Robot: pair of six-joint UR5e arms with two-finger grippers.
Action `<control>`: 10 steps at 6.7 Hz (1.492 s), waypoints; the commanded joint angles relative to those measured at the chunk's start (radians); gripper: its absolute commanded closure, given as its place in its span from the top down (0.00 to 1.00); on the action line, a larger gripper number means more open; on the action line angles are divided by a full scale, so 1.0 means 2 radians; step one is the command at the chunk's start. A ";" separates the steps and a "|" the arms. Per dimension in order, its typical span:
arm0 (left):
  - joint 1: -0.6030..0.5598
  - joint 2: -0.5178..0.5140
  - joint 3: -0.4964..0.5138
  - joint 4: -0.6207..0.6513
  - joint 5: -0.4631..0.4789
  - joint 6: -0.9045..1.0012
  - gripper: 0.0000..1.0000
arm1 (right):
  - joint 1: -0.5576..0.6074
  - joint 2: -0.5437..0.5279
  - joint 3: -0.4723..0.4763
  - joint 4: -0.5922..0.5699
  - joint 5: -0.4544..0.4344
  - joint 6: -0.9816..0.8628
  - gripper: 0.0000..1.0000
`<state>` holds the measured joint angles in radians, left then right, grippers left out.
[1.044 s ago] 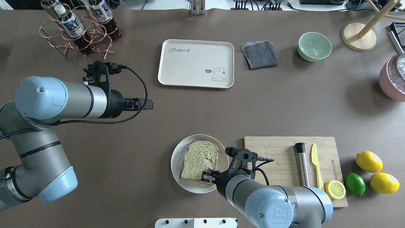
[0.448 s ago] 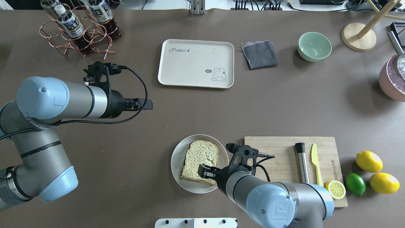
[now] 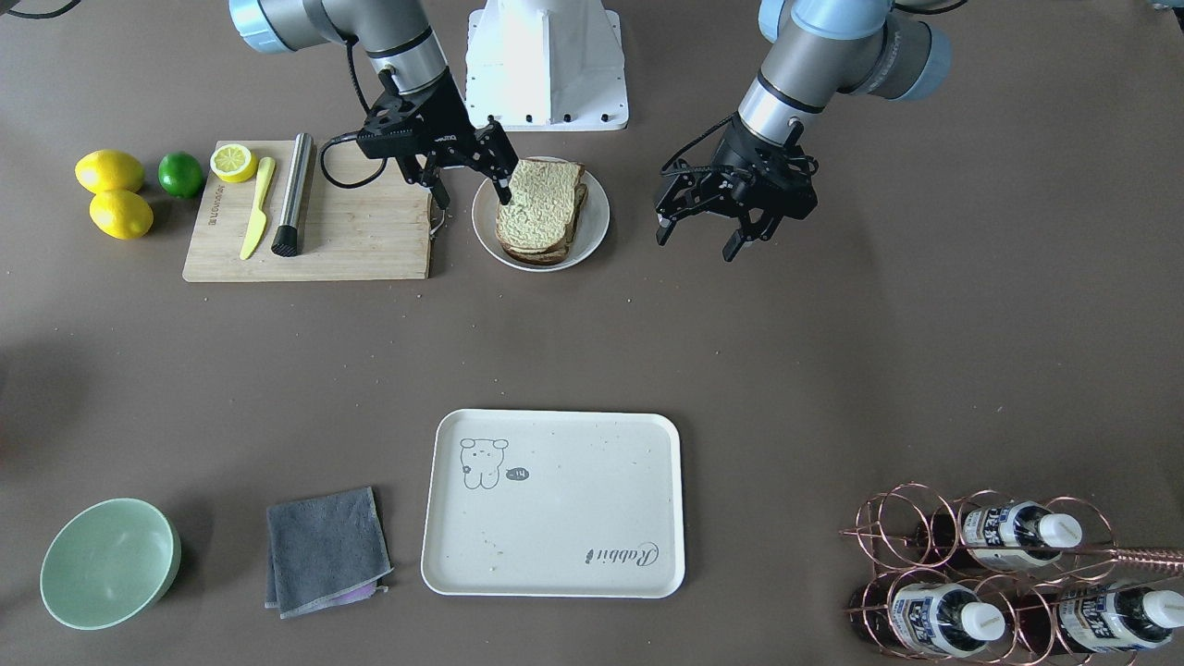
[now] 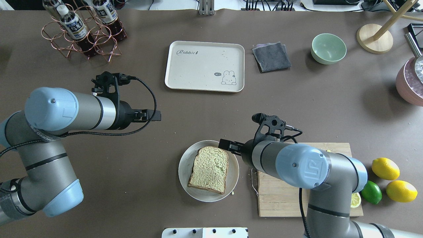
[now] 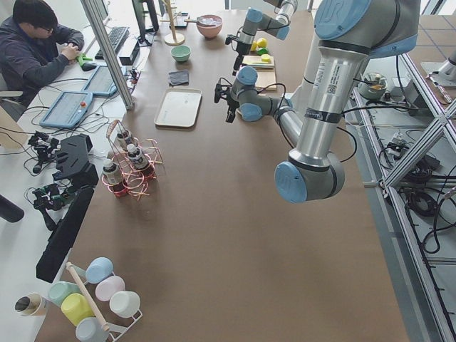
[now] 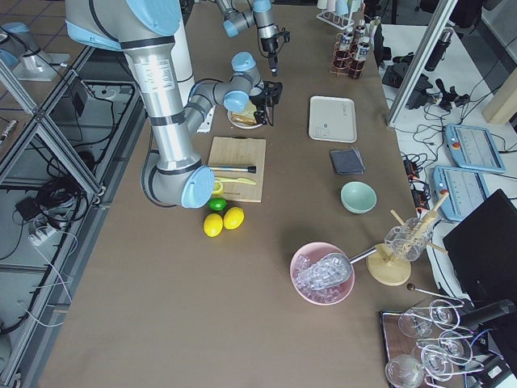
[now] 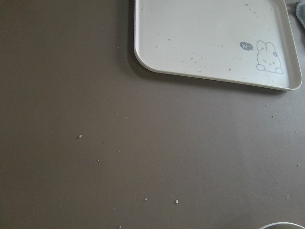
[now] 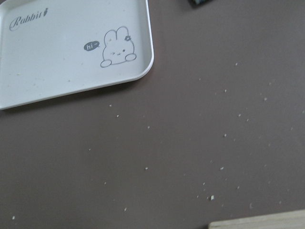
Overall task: Make sandwich and place on tray
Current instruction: 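Open and withdraw the right gripper while the left gripper moves to the plate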
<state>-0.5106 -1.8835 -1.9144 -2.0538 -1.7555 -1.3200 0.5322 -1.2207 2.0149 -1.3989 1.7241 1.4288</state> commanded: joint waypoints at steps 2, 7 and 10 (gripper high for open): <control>0.069 -0.005 0.001 -0.001 0.055 -0.071 0.98 | 0.138 -0.019 0.004 -0.073 0.115 -0.209 1.00; 0.117 -0.024 0.024 -0.004 0.098 -0.110 0.50 | 0.230 -0.094 0.015 -0.071 0.171 -0.356 1.00; 0.118 -0.039 0.045 -0.005 0.098 -0.110 0.50 | 0.229 -0.094 0.010 -0.068 0.171 -0.356 1.00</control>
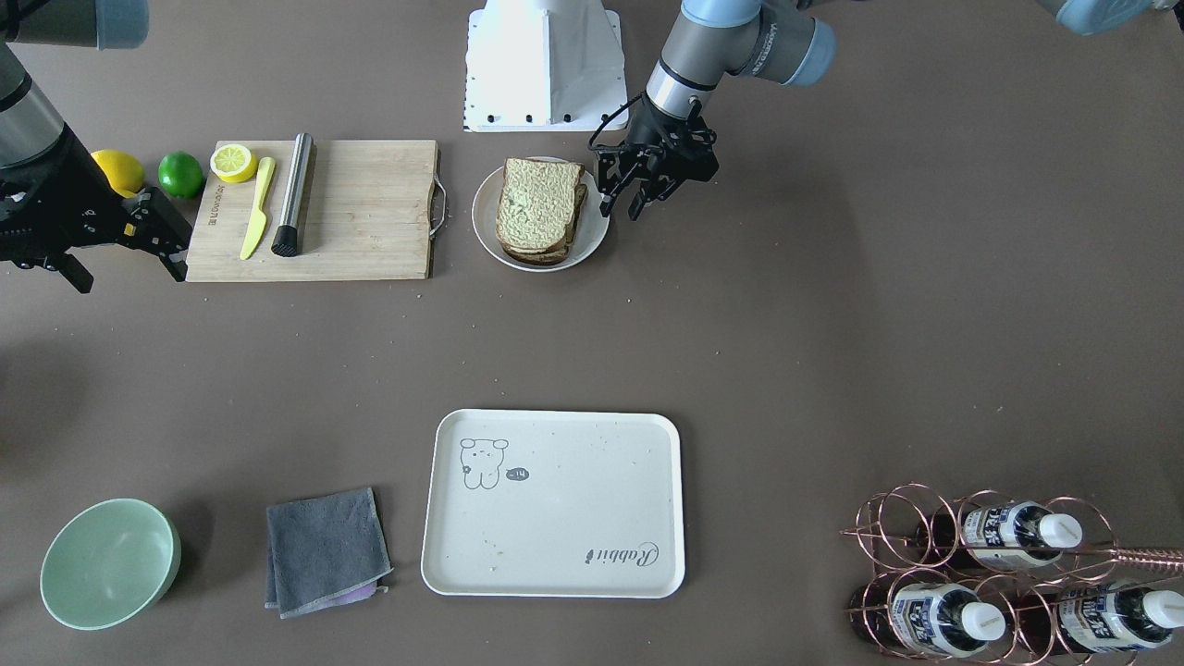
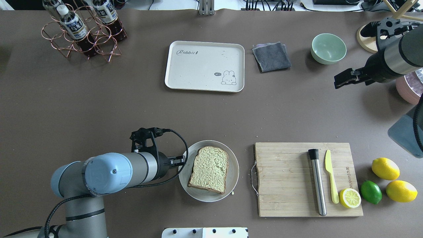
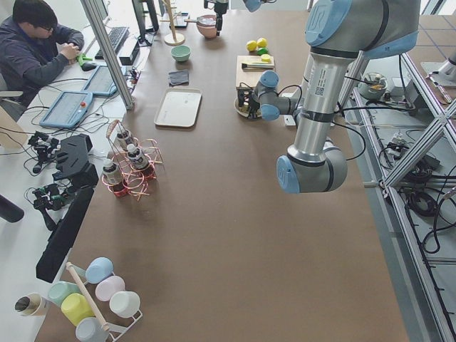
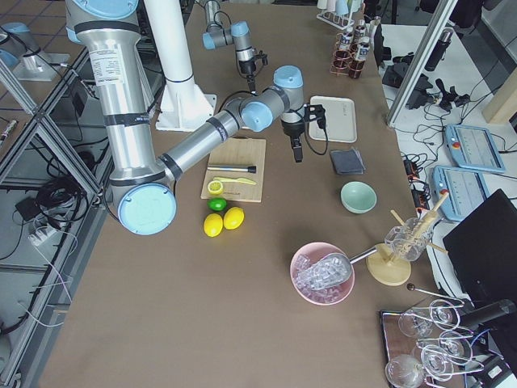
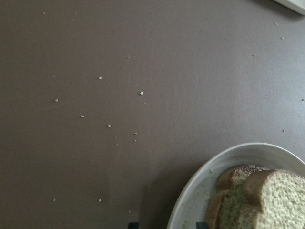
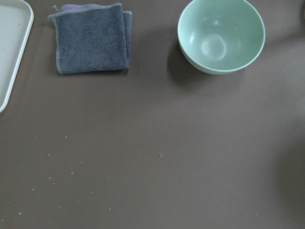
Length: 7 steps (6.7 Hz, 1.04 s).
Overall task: Make sandwich and place on tray
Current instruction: 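Grasp the white plate rim with the left gripper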
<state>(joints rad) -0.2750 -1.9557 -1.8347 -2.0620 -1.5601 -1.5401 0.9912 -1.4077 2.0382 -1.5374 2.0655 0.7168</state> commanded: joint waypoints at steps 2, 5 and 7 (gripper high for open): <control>0.013 -0.005 0.010 -0.001 0.006 0.000 0.50 | 0.000 0.001 -0.006 0.001 0.000 0.000 1.00; 0.018 -0.008 0.015 -0.001 0.007 0.001 0.50 | -0.001 0.004 -0.008 0.001 0.000 0.000 1.00; 0.018 -0.008 0.015 -0.001 0.006 0.002 0.34 | 0.000 0.005 -0.009 0.001 0.000 0.000 1.00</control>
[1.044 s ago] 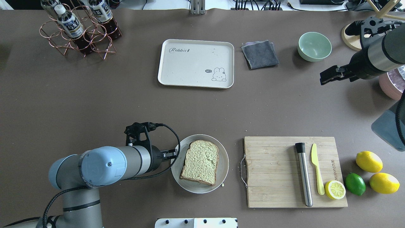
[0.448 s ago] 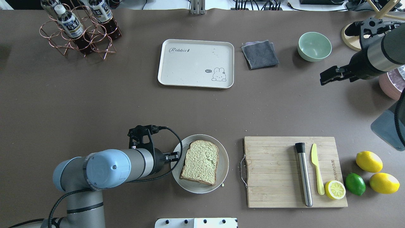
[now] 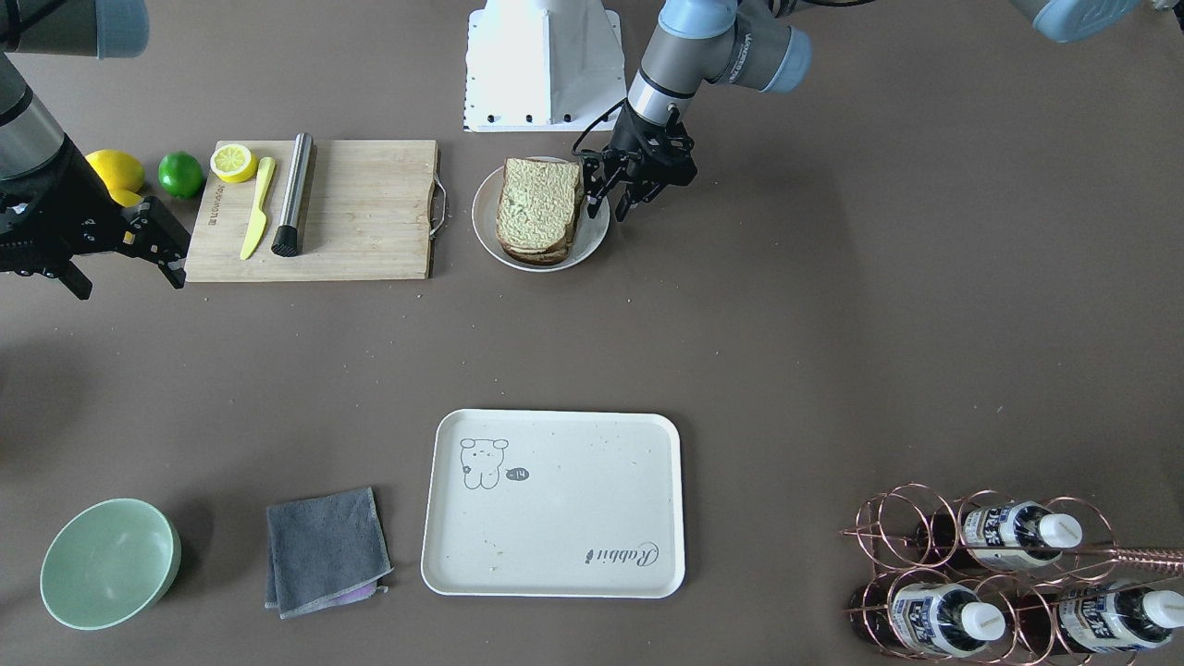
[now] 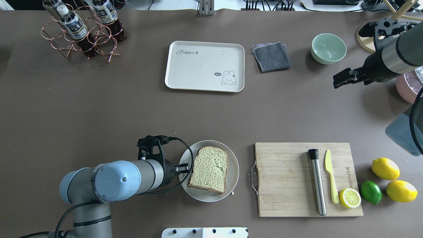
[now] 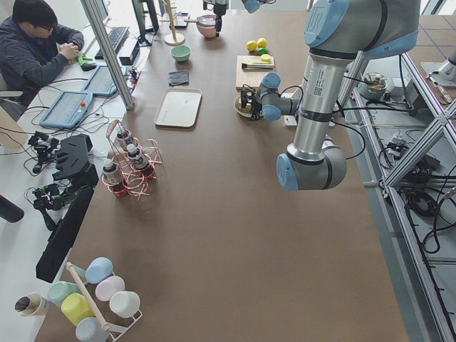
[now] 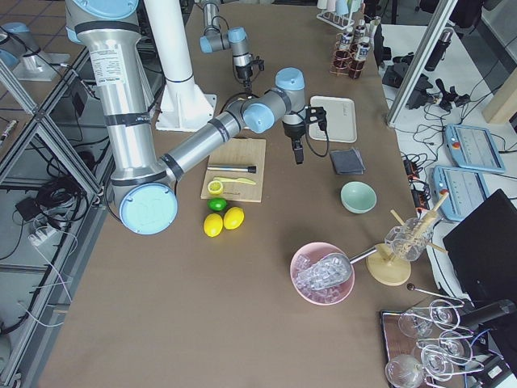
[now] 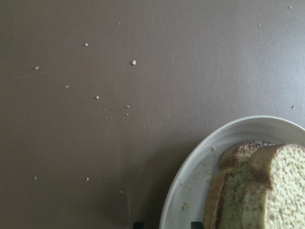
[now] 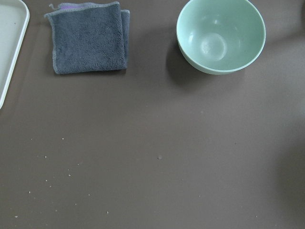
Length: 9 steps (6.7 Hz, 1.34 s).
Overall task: Make sandwich and place on tray
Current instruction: 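Grasp the white plate rim with the left gripper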
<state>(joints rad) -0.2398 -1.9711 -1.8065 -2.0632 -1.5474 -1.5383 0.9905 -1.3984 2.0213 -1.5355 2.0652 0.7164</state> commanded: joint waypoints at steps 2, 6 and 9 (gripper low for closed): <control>0.001 0.000 0.000 0.001 0.001 0.001 0.32 | 0.000 0.002 -0.001 0.000 0.001 0.000 1.00; 0.003 0.000 0.004 0.001 0.001 0.001 0.31 | -0.001 0.002 -0.002 0.000 0.001 0.000 1.00; 0.003 -0.001 0.004 0.001 0.000 0.003 0.00 | 0.000 0.003 -0.003 0.000 0.000 0.000 1.00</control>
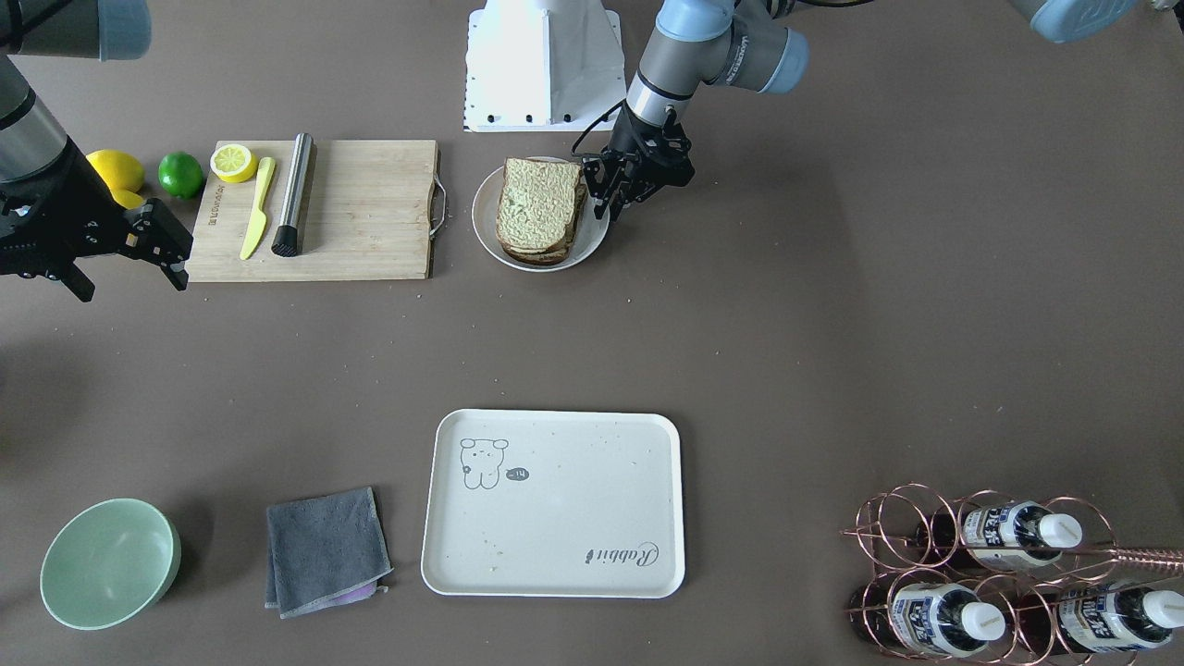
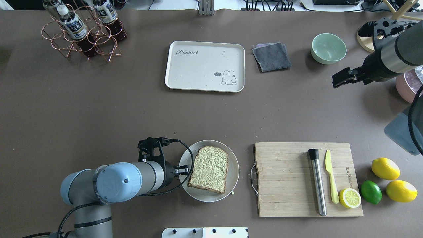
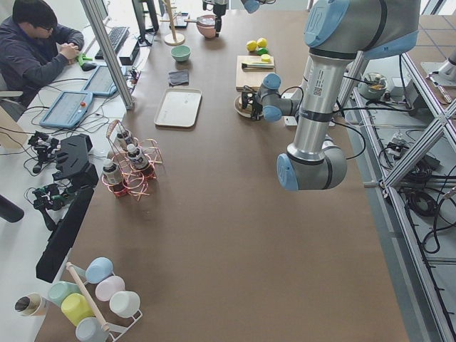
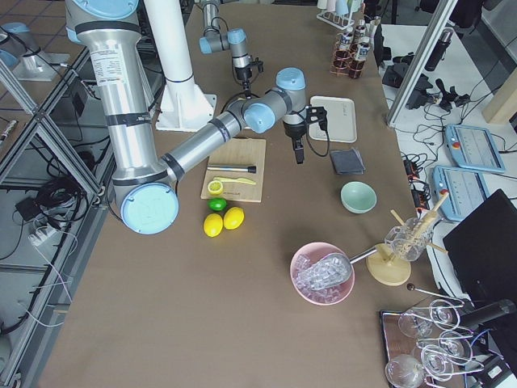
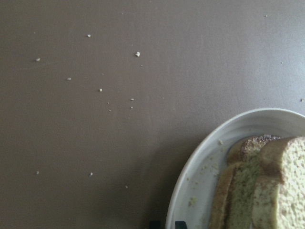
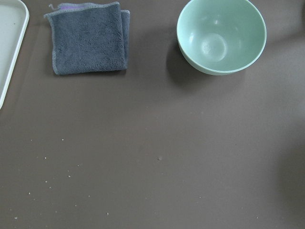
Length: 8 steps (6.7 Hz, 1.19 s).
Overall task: Make sandwich and place on tray
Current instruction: 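Grasp the white plate rim with the left gripper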
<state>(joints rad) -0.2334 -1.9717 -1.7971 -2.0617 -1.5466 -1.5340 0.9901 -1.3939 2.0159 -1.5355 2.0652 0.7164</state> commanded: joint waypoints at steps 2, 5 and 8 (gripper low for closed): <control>-0.001 -0.004 -0.002 0.000 -0.001 0.001 0.00 | 0.001 -0.003 0.000 0.000 0.001 -0.001 1.00; -0.026 -0.016 -0.003 -0.002 -0.007 0.015 0.00 | 0.021 -0.007 0.001 0.000 0.010 -0.003 1.00; -0.131 -0.034 0.011 -0.001 -0.098 0.076 0.00 | 0.027 -0.050 0.001 0.001 0.039 -0.014 1.00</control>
<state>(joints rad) -0.4080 -2.0289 -1.7909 -2.0628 -1.6510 -1.4359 1.0406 -1.4620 2.0205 -1.5352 2.1147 0.7009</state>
